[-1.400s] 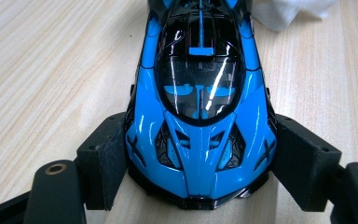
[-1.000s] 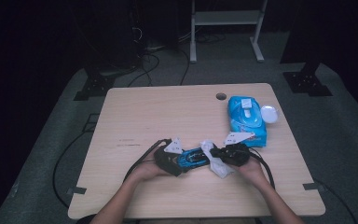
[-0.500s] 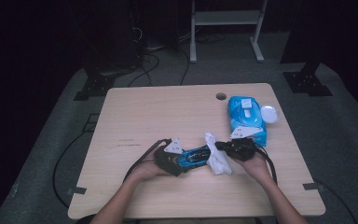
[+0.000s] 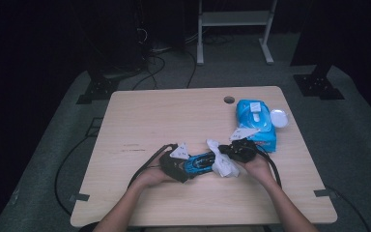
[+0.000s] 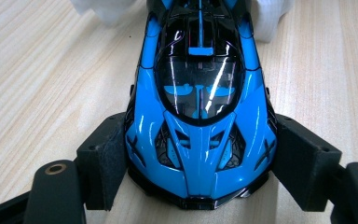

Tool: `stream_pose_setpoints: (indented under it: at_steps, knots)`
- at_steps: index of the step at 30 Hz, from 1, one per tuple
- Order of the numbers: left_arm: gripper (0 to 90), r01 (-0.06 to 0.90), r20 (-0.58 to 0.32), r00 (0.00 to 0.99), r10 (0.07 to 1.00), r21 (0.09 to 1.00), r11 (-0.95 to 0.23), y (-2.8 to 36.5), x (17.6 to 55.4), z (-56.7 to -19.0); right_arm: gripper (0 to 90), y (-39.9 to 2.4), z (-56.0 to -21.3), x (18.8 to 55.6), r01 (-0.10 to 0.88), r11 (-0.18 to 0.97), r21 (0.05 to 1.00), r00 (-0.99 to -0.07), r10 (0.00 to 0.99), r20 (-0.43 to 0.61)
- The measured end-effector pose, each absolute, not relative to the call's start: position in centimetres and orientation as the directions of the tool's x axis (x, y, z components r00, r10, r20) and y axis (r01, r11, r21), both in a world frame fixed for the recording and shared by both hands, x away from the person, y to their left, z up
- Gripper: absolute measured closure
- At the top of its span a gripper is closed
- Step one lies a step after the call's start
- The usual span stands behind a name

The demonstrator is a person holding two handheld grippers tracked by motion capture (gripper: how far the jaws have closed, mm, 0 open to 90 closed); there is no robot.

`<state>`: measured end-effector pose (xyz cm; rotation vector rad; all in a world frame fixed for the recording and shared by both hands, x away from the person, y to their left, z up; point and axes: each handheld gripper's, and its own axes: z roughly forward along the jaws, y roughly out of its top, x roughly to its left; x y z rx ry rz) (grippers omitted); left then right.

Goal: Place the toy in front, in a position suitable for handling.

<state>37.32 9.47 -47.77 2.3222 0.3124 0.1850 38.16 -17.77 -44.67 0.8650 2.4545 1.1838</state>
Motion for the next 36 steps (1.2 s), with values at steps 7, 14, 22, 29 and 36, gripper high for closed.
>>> stream_pose_setpoints:
  at_steps: [7, 14, 22, 29, 36]
  knots:
    - [25.1, 0.166, 0.041, 0.959, 0.280, 0.719, -0.674, 9.5, 37.3, -47.7, 67.3, -15.9, -43.9, 38.8, 0.363, 0.503, 0.784, -0.794, 0.608, -0.022]
    - [25.2, 0.167, 0.038, 0.960, 0.278, 0.719, -0.674, 9.5, 37.3, -47.8, 79.9, -14.8, -45.2, 39.1, 0.335, 0.553, 0.763, -0.798, 0.597, -0.083]
    - [25.2, 0.167, 0.039, 0.960, 0.279, 0.718, -0.676, 9.5, 37.3, -47.7, 86.4, -18.0, -44.9, 38.0, 0.389, 0.499, 0.774, -0.787, 0.617, -0.003]
    - [25.2, 0.169, 0.036, 0.960, 0.279, 0.719, -0.674, 9.5, 37.4, -47.8, 86.7, -19.5, -44.7, 36.2, 0.417, 0.411, 0.811, -0.810, 0.573, 0.125]
    - [25.2, 0.169, 0.038, 0.959, 0.282, 0.719, -0.674, 9.4, 37.3, -47.8, 86.8, -19.3, -45.4, 35.3, 0.403, 0.456, 0.794, -0.827, 0.552, 0.102]
